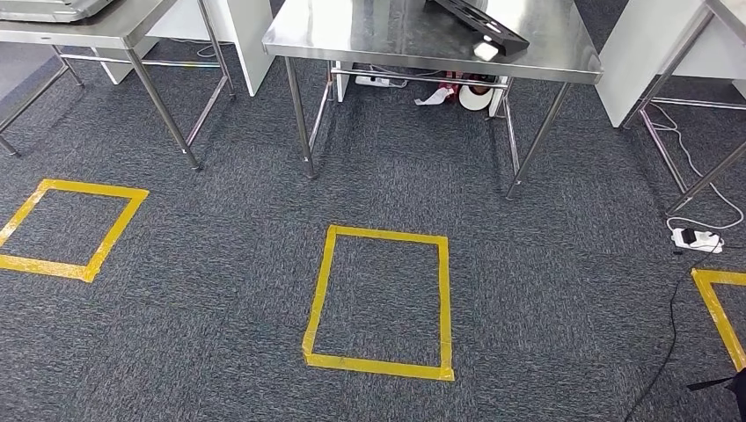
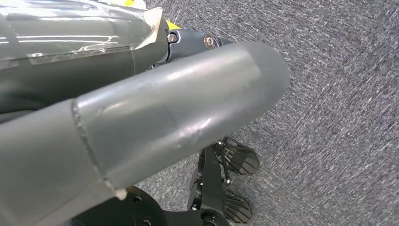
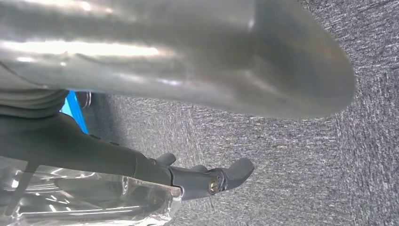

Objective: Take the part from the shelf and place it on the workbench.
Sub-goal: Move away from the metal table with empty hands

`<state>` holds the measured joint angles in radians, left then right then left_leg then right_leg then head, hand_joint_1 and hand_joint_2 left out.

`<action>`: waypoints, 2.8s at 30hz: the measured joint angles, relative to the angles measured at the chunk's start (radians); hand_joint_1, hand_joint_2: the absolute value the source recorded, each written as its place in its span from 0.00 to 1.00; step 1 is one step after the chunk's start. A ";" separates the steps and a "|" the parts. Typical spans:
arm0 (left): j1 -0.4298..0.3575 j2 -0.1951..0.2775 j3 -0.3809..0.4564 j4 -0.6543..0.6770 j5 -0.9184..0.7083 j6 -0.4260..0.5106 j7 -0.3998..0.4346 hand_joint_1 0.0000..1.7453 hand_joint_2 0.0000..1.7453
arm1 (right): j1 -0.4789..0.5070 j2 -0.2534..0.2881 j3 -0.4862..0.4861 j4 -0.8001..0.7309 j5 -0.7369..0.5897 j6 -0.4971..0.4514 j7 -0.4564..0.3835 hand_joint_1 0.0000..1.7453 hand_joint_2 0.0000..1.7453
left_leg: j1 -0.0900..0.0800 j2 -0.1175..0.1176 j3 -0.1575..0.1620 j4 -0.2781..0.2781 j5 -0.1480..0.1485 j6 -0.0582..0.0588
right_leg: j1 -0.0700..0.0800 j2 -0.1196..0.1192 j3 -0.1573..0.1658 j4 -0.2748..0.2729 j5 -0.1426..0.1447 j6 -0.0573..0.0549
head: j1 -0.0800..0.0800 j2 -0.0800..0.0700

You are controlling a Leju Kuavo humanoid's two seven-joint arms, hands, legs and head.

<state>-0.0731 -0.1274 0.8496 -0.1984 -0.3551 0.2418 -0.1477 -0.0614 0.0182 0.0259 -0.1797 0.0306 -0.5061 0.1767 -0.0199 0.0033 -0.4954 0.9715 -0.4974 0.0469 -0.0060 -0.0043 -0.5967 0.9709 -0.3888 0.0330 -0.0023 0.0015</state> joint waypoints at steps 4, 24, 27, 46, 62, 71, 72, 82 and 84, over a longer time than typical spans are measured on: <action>0.000 0.000 0.000 0.000 -0.002 -0.002 -0.001 0.00 0.00 | 0.000 0.000 0.000 0.000 0.008 0.000 0.013 0.00 0.00 | 0.001 0.000 -0.002 0.000 0.000 0.000 | 0.000 0.000 -0.003 0.000 0.000 0.000 | 0.000 0.000; -0.009 0.003 -0.001 -0.001 -0.015 -0.021 -0.006 0.00 0.00 | 0.005 0.001 0.000 0.000 0.009 0.001 0.006 0.00 0.00 | 0.028 -0.059 -0.064 0.015 0.049 -0.035 | -0.020 0.035 0.075 0.021 -0.103 0.010 | 0.012 0.000; -0.007 0.004 -0.002 -0.001 -0.015 -0.021 -0.006 0.00 0.00 | 0.004 0.002 0.000 0.000 0.008 0.001 0.006 0.00 0.00 | 0.037 -0.048 -0.084 0.050 0.026 -0.049 | -0.023 0.015 0.071 0.022 -0.093 -0.015 | 0.007 0.000; -0.010 0.003 -0.002 -0.003 -0.027 -0.008 0.015 0.00 0.00 | 0.006 -0.002 0.001 0.001 0.021 0.041 0.035 0.00 0.00 | 0.023 -0.012 -0.034 -0.011 0.041 0.013 | -0.002 -0.003 -0.064 0.272 -0.196 -0.028 | 0.009 0.000; -0.002 -0.022 -0.002 -0.002 -0.014 0.009 0.051 0.00 0.00 | 0.010 -0.004 0.015 0.003 0.054 0.033 0.056 0.00 0.00 | 0.031 -0.010 -0.210 0.322 -0.104 -0.049 | -0.016 -0.028 0.083 0.021 -0.108 -0.030 | -0.001 0.000; -0.003 -0.028 0.004 -0.002 0.003 0.030 0.057 0.00 0.00 | 0.003 -0.002 0.027 0.002 0.068 0.029 0.067 0.00 0.00 | 0.018 0.036 -0.067 0.030 0.030 -0.016 | 0.000 -0.097 0.091 0.021 -0.121 -0.007 | 0.000 0.000; -0.002 -0.030 0.006 -0.002 0.006 0.035 0.058 0.00 0.00 | 0.003 -0.002 0.029 0.002 0.074 0.028 0.069 0.00 0.00 | 0.018 0.027 -0.066 0.025 0.034 -0.009 | 0.000 -0.086 0.087 0.031 -0.129 -0.003 | 0.001 0.000; -0.001 -0.041 0.054 -0.002 0.065 0.059 0.071 0.00 0.00 | 0.010 0.003 0.088 0.005 0.165 0.015 0.108 0.00 0.00 | 0.019 -0.089 -0.063 0.023 0.042 0.003 | -0.011 0.034 0.056 0.075 -0.133 0.024 | 0.010 0.000; 0.001 -0.042 0.067 -0.002 0.074 0.060 0.073 0.00 0.00 | 0.008 0.007 0.108 0.006 0.195 -0.008 0.115 0.00 0.00 | 0.015 -0.105 -0.067 0.025 0.041 -0.006 | -0.009 0.045 0.077 0.024 -0.115 0.011 | 0.011 0.000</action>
<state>-0.0725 -0.1692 0.9166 -0.1999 -0.2814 0.3022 -0.0745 -0.0536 0.0248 0.1339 -0.1741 0.2261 -0.5140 0.2919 -0.0046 -0.1018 -0.5621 0.9970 -0.4559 0.0406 -0.0155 0.0404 -0.5192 0.9952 -0.5041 0.0439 0.0092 0.0015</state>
